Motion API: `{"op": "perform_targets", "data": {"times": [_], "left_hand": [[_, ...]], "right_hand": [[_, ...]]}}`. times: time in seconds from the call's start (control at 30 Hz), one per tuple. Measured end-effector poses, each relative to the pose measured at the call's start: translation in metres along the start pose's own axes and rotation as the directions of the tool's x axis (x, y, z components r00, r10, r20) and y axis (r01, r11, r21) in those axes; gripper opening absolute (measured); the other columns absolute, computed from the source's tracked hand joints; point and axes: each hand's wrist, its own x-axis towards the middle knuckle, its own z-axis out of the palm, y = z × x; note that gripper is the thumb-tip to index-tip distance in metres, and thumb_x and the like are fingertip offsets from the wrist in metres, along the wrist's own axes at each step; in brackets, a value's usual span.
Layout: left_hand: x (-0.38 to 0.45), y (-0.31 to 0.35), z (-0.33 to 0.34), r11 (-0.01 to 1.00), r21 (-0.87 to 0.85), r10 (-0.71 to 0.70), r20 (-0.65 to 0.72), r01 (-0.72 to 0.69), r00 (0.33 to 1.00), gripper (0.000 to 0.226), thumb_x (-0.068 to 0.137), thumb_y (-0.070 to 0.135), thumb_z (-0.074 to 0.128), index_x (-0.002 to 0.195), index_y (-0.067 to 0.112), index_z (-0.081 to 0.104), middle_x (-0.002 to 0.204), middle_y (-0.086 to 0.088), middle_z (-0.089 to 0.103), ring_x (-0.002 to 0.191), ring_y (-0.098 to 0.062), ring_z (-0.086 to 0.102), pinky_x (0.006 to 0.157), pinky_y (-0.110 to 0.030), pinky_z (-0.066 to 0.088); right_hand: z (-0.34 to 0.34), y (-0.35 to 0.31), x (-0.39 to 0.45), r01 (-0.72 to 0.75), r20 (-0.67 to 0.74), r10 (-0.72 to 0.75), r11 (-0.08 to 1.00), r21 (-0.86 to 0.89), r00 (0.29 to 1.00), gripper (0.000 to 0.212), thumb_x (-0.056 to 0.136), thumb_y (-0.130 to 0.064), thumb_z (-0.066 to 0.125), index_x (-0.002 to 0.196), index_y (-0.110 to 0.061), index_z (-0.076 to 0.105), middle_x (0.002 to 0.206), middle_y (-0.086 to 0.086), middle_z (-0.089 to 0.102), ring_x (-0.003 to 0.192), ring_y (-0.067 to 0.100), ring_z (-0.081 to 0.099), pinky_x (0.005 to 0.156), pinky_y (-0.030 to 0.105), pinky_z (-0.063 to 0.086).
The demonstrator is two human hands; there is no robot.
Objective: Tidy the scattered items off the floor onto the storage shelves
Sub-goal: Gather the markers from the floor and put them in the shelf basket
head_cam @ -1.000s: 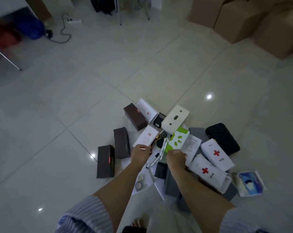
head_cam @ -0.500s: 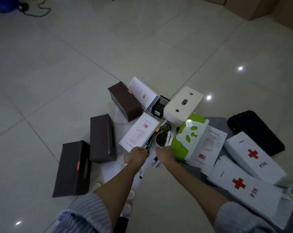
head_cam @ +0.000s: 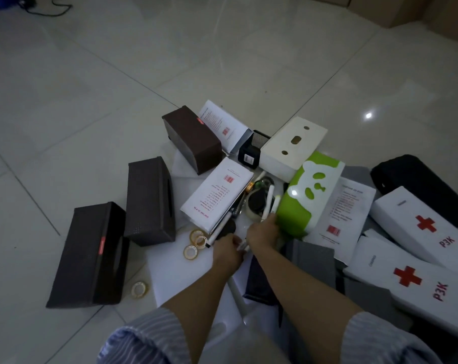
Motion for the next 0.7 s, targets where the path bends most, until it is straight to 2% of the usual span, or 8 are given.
{"op": "perform_targets", "data": {"times": [0.1, 0.17, 0.27, 0.33, 0.43, 0.5, 0.6, 0.7], "left_hand": [[0.008, -0.005, -0.001, 1.0, -0.01, -0.013, 0.014, 0.013, 1.0, 0.039, 0.085, 0.022, 0.073, 0.118, 0.008, 0.059, 0.108, -0.011, 0.066, 0.101, -0.024, 0.061, 0.072, -0.022, 0.036], [0.009, -0.008, 0.0, 1.0, -0.008, -0.025, 0.004, 0.025, 1.0, 0.033, 0.086, 0.023, 0.071, 0.113, 0.007, 0.063, 0.106, -0.011, 0.068, 0.1, -0.023, 0.062, 0.072, -0.021, 0.037], [0.002, -0.01, 0.002, 0.999, 0.034, -0.005, -0.02, 0.005, 1.0, 0.015, 0.093, 0.022, 0.062, 0.083, 0.011, 0.066, 0.081, -0.011, 0.063, 0.085, -0.018, 0.059, 0.067, -0.031, 0.039], [0.002, -0.013, 0.003, 0.999, 0.04, -0.007, -0.042, 0.009, 0.999, 0.029, 0.094, 0.017, 0.056, 0.066, 0.016, 0.052, 0.071, -0.008, 0.053, 0.076, -0.017, 0.054, 0.065, -0.035, 0.04], [0.003, -0.01, 0.0, 1.0, 0.012, 0.008, -0.106, -0.007, 0.994, 0.013, 0.091, 0.008, 0.052, 0.088, 0.001, 0.061, 0.094, -0.018, 0.063, 0.092, -0.03, 0.061, 0.066, -0.031, 0.038], [0.003, -0.009, 0.002, 0.999, -0.028, 0.016, -0.105, -0.019, 0.994, 0.015, 0.091, 0.004, 0.05, 0.101, -0.007, 0.055, 0.103, -0.025, 0.059, 0.099, -0.038, 0.058, 0.07, -0.033, 0.039], [-0.004, -0.005, 0.005, 0.997, -0.082, -0.001, -0.087, -0.007, 0.996, 0.013, 0.094, 0.007, 0.047, 0.103, 0.005, 0.038, 0.097, -0.016, 0.051, 0.097, -0.039, 0.056, 0.069, -0.032, 0.036], [-0.005, -0.005, 0.01, 0.997, -0.065, 0.038, -0.058, -0.042, 0.998, 0.019, 0.093, 0.015, 0.052, 0.1, 0.009, 0.036, 0.09, -0.009, 0.051, 0.091, -0.038, 0.059, 0.065, -0.032, 0.035]], "right_hand": [[-0.005, 0.003, 0.008, 0.086, -0.027, -0.086, 0.996, 0.003, 0.996, 0.04, 0.092, 0.004, 0.047, 0.131, -0.002, 0.042, 0.119, 0.023, 0.056, 0.105, 0.037, 0.058, 0.077, 0.035, 0.047], [-0.008, 0.006, 0.011, 0.135, -0.031, -0.135, 0.991, -0.021, 0.99, 0.034, 0.092, 0.006, 0.048, 0.125, -0.001, 0.044, 0.116, 0.023, 0.055, 0.1, 0.035, 0.057, 0.073, 0.031, 0.041], [-0.01, 0.011, 0.012, 0.185, -0.038, -0.184, 0.983, 0.008, 0.982, 0.029, 0.09, 0.008, 0.05, 0.117, -0.002, 0.045, 0.113, 0.022, 0.055, 0.088, 0.027, 0.052, 0.07, 0.029, 0.039], [-0.01, 0.015, 0.011, 0.208, -0.03, -0.207, 0.977, 0.036, 0.978, 0.029, 0.087, 0.008, 0.054, 0.11, -0.005, 0.044, 0.111, 0.022, 0.055, 0.085, 0.024, 0.05, 0.068, 0.028, 0.039], [-0.01, 0.017, 0.01, 0.218, 0.003, -0.218, 0.975, 0.035, 0.976, 0.039, 0.082, 0.011, 0.06, 0.103, -0.012, 0.036, 0.11, 0.021, 0.055, 0.084, 0.025, 0.051, 0.066, 0.028, 0.039], [-0.011, 0.016, 0.01, 0.215, 0.005, -0.216, 0.976, 0.037, 0.976, 0.04, 0.081, 0.01, 0.061, 0.101, -0.012, 0.034, 0.108, 0.02, 0.055, 0.083, 0.025, 0.051, 0.065, 0.027, 0.038], [-0.013, 0.014, 0.009, 0.209, 0.008, -0.21, 0.976, 0.063, 0.978, 0.037, 0.083, 0.005, 0.062, 0.1, -0.01, 0.033, 0.104, 0.015, 0.054, 0.083, 0.025, 0.051, 0.066, 0.028, 0.038], [-0.014, 0.011, 0.006, 0.164, -0.021, -0.162, 0.981, 0.103, 0.987, 0.035, 0.086, -0.003, 0.064, 0.1, -0.011, 0.033, 0.098, 0.008, 0.051, 0.081, 0.024, 0.052, 0.066, 0.029, 0.039]]}}
